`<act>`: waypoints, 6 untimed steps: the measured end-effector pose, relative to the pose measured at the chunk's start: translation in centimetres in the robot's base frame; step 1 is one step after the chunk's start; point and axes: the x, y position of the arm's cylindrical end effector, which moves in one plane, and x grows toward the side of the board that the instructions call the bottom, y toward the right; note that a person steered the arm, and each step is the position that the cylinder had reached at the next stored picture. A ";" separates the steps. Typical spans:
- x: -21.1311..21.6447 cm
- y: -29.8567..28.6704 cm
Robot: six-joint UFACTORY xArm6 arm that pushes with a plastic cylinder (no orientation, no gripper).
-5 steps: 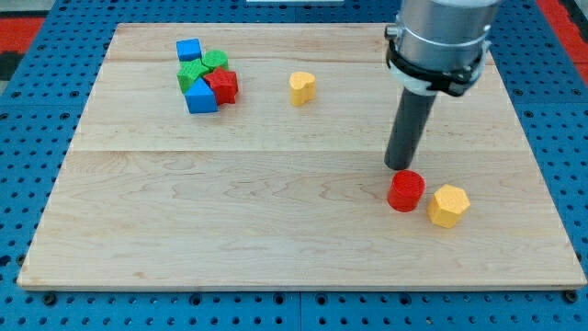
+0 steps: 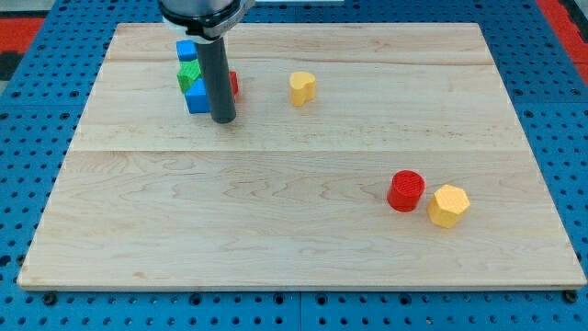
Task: Push the red star into the yellow heart
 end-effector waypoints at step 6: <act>-5.3 16.8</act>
